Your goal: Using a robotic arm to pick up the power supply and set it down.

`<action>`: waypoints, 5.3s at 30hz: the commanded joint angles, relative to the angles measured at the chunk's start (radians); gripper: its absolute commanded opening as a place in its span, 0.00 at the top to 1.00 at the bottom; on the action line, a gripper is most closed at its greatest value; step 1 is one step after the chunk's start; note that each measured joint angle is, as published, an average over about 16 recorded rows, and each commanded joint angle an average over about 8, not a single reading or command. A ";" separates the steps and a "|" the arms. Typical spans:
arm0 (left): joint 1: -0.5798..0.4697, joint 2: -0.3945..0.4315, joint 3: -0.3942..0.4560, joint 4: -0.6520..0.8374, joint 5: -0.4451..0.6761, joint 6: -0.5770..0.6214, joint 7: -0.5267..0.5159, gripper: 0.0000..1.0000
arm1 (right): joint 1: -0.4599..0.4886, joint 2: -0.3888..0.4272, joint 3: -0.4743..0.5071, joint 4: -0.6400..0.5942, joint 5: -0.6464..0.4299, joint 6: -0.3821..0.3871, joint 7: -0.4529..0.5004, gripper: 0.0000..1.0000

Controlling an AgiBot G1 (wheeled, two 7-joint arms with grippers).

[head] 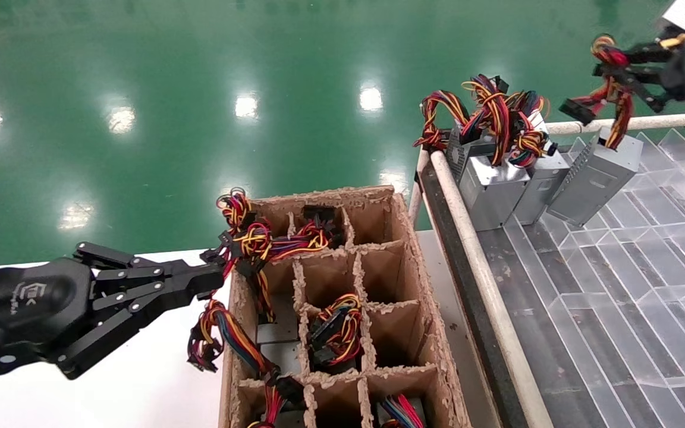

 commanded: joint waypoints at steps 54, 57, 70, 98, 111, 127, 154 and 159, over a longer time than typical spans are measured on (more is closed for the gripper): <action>0.000 0.000 0.000 0.000 0.000 0.000 0.000 1.00 | 0.183 -0.343 0.122 -0.936 0.266 0.188 -0.728 0.00; 0.000 0.000 0.000 0.000 0.000 0.000 0.000 1.00 | 0.191 -0.346 0.115 -0.941 0.257 0.183 -0.724 0.00; 0.000 0.000 0.000 0.000 0.000 0.000 0.000 1.00 | 0.260 -0.371 0.062 -0.959 0.180 0.148 -0.680 0.00; 0.000 0.000 0.000 0.000 0.000 0.000 0.000 0.52 | 0.158 -0.335 0.105 -0.735 0.325 -0.010 -0.638 0.00; 0.000 0.000 0.000 0.000 0.000 0.000 0.000 0.00 | -0.063 -0.232 0.153 -0.469 0.522 -0.137 -0.512 0.00; 0.000 0.000 0.000 0.000 0.000 0.000 0.000 0.00 | -0.336 -0.106 0.213 -0.141 0.765 -0.294 -0.357 0.00; 0.000 0.000 0.000 0.000 0.000 0.000 0.000 0.00 | -0.754 0.088 0.303 0.364 1.139 -0.535 -0.124 0.00; 0.000 0.000 0.000 0.000 0.000 0.000 0.000 0.00 | -0.760 0.092 0.306 0.371 1.146 -0.538 -0.123 0.00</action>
